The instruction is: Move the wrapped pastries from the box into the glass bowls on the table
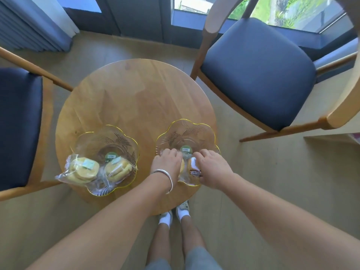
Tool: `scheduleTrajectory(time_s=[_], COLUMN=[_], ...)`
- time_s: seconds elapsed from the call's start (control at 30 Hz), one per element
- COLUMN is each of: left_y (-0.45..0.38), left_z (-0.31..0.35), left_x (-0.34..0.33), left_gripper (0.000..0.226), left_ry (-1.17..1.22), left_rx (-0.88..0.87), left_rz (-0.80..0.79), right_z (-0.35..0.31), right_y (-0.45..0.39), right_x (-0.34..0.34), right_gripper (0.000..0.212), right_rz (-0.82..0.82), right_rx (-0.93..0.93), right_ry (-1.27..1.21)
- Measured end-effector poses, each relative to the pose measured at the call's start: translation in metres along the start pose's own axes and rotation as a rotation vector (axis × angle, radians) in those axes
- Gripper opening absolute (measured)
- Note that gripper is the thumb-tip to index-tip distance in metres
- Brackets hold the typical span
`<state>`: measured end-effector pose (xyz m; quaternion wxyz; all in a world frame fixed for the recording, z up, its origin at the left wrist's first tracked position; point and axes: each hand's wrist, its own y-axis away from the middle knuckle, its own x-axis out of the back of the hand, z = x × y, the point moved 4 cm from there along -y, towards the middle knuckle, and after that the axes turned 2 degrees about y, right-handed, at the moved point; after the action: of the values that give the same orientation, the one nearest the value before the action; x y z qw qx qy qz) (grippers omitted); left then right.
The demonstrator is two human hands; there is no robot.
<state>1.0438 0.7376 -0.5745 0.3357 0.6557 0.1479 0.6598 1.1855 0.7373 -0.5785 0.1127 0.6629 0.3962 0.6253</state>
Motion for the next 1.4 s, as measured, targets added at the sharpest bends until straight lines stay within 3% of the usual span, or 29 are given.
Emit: scheduleTrajectory(time_s=[0.07, 0.13, 0.2, 0.4, 0.63, 0.9, 1.17, 1.4], left_y=[-0.008, -0.015, -0.019, -0.016, 0.014, 0.049, 0.088, 0.133], left_z=[0.004, 0.005, 0.005, 0.003, 0.008, 0.028, 0.135, 0.262], left_x=[-0.006, -0.010, -0.013, -0.015, 0.041, 0.172, 0.267, 0.273], left_gripper=[0.072, 0.089, 0.091, 0.102, 0.094, 0.081, 0.072, 0.071], left_ry=[0.001, 0.020, 0.031, 0.061, -0.051, -0.178, -0.265, -0.356], left_rx=[-0.013, -0.017, -0.021, -0.036, -0.078, -0.154, -0.415, -0.742], left_rz=[0.012, 0.010, -0.008, -0.099, -0.012, 0.268, 0.539, 0.575], right_z=[0.001, 0.001, -0.002, -0.005, -0.004, 0.025, 0.069, 0.106], right_y=[-0.009, -0.015, -0.020, -0.016, 0.019, 0.099, 0.230, 0.381], right_x=[-0.005, -0.007, -0.010, -0.007, 0.039, 0.134, 0.193, 0.149], right_gripper=[0.063, 0.077, 0.092, 0.096, 0.089, 0.081, 0.078, 0.078], right_rz=[0.008, 0.007, -0.015, -0.024, 0.125, 0.449, 0.708, 0.774], right_rx=[0.021, 0.039, 0.056, 0.044, -0.042, -0.261, -0.581, -0.966], right_ry=[-0.009, 0.006, 0.033, 0.106, -0.016, -0.097, -0.107, -0.213])
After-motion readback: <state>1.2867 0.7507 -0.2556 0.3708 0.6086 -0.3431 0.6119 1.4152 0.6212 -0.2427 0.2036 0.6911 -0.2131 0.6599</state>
